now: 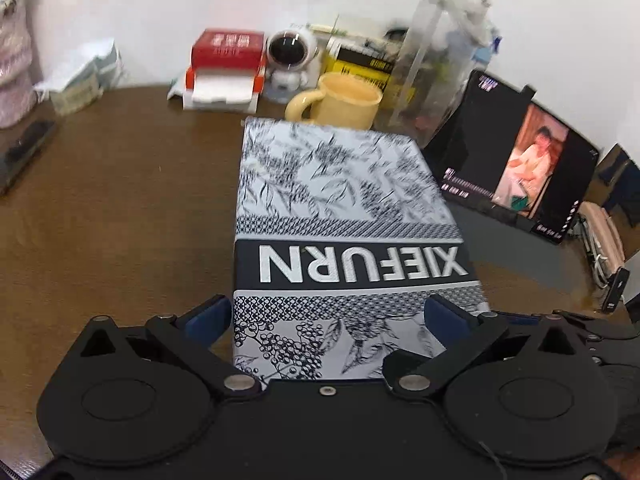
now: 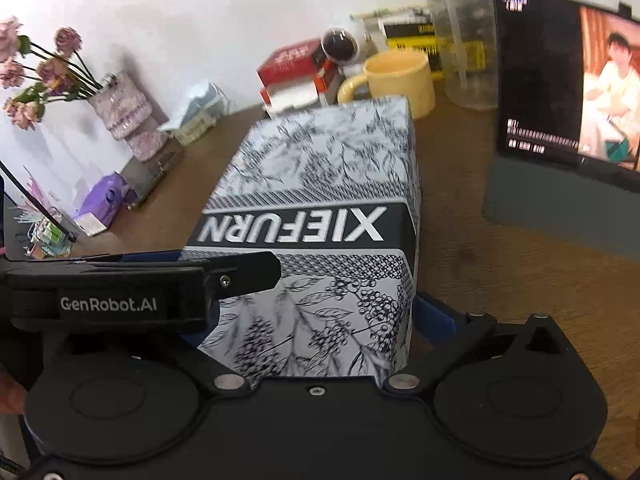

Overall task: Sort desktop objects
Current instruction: 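Lower the XIEFURN lid onto the floral box with both tools, then open both tools and lift them away from the lidded box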

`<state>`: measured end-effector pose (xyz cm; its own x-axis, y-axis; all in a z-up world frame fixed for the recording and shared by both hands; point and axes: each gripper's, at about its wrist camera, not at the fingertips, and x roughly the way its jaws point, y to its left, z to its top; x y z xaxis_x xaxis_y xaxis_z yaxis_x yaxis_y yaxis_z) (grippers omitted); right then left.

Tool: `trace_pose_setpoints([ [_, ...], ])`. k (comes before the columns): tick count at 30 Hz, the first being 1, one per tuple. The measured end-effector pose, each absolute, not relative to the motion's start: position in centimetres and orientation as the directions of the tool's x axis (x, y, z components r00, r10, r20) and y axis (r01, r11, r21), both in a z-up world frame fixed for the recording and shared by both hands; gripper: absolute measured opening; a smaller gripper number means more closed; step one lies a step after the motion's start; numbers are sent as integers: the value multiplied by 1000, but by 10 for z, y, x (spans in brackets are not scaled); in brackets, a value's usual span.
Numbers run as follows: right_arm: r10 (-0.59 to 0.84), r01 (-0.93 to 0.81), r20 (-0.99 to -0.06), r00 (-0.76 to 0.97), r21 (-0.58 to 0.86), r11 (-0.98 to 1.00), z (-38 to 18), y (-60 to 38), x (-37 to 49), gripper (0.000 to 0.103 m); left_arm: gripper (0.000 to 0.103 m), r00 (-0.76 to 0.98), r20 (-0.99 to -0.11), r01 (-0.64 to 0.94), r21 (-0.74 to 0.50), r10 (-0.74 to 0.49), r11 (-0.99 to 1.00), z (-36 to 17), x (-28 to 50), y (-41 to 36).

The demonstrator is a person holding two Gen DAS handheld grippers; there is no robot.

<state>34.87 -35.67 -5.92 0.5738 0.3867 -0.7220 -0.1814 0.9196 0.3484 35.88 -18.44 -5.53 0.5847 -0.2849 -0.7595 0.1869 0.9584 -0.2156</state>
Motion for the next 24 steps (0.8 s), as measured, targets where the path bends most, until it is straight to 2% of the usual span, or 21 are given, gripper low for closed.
trace_pose_setpoints([
  [10, 364, -226, -681, 635, 287, 931, -16, -349, 281, 103, 103, 676, -685, 226, -160, -273, 961, -14, 291, -172],
  [24, 309, -219, -671, 674, 218, 951, 10, -341, 148, 103, 103, 690, -688, 183, -136, -226, 974, 20, 154, -142],
])
